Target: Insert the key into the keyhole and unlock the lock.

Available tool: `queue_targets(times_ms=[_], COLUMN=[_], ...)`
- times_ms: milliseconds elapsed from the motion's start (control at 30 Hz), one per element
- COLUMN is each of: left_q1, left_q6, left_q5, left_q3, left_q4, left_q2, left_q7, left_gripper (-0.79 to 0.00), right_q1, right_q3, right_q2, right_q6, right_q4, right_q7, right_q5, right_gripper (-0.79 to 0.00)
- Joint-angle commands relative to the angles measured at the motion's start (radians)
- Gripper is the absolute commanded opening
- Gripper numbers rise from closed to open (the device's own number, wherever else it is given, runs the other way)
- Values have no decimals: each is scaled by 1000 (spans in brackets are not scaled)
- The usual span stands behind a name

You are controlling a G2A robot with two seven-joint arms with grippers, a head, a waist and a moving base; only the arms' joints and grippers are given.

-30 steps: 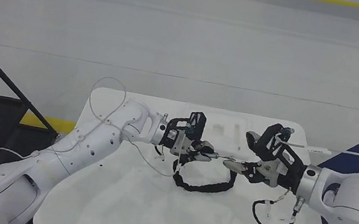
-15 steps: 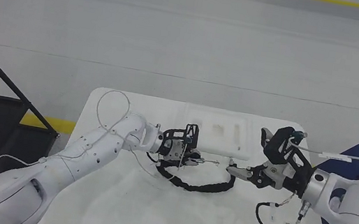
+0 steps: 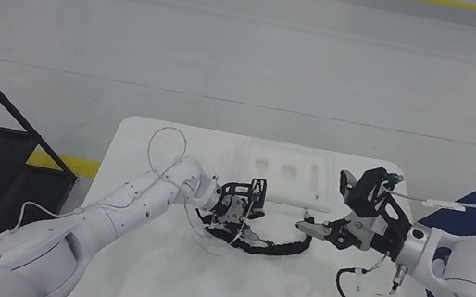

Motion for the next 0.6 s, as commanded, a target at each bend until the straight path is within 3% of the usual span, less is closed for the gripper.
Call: queue_targets(times_ms=[0,167,567], left_q1=[-12,-64,-236], left_q6=[1,1,1], left_q5=[0,24,50], left_q3=[-1,-18,-47], left_q4=[-2,-34,-125], left_q2=[-3,16,121], left_q7=[20,95,292], left_gripper=[0,0,0], right_q1=[16,80,359], right_q3=[-18,-69,-164], right_q2=[-2,-7,-27], right_q6=[-23,-101,-376], right_q4=[22,116,445], right_q7=[-9,-18,-83], right_q5=[8,9,51], right_gripper=[0,0,0])
